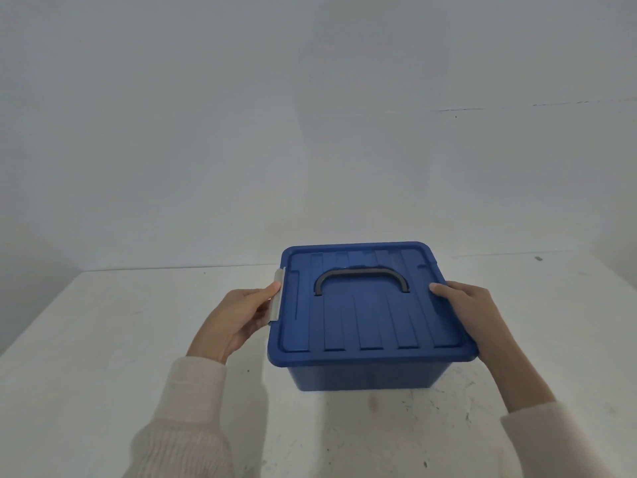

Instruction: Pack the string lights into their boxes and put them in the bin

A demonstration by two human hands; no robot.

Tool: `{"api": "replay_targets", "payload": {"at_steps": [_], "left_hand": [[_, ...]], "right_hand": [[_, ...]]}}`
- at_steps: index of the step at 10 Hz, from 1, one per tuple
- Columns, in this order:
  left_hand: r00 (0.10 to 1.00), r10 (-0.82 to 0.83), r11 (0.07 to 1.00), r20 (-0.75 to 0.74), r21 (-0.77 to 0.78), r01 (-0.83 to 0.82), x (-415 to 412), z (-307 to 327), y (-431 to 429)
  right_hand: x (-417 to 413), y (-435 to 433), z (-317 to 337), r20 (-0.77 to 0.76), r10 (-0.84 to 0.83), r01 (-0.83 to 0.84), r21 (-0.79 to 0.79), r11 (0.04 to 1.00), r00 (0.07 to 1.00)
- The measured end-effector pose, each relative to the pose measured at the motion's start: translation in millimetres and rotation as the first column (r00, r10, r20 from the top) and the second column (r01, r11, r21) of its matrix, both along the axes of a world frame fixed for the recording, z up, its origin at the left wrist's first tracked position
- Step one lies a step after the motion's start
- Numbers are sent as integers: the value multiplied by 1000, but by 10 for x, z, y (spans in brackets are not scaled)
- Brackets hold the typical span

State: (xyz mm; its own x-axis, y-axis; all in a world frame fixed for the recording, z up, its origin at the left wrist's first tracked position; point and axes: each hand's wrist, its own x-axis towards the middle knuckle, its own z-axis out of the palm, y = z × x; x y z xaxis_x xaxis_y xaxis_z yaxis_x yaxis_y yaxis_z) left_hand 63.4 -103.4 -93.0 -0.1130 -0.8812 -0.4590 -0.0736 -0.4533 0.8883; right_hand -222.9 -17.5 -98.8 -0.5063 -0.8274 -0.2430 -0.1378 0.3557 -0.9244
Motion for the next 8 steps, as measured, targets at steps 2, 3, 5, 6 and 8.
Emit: {"api": "replay_targets", "payload": {"at_steps": [2,3,5,6,8], "left_hand": [[990,50,995,134,-89,-39,-197,-35,20],[975,130,980,180,-172,-99,-308,-79,47],[979,111,982,171,-173,-81,-304,-95,50],[981,108,985,160,-148,-85,-316,-89,82],[981,99,987,164,-144,-76,-279,-122,110]], "right_hand": [[13,11,11,6,12,-12,-17,1000,1000],[28,18,12,15,9,-9,-29,1000,1000],[10,12,-10,22,12,-12,-28,1000,1000],[8,14,-15,28,10,-10,-25,1000,1000],[26,39,-15,57,-2,2,-3,1000,998]]}}
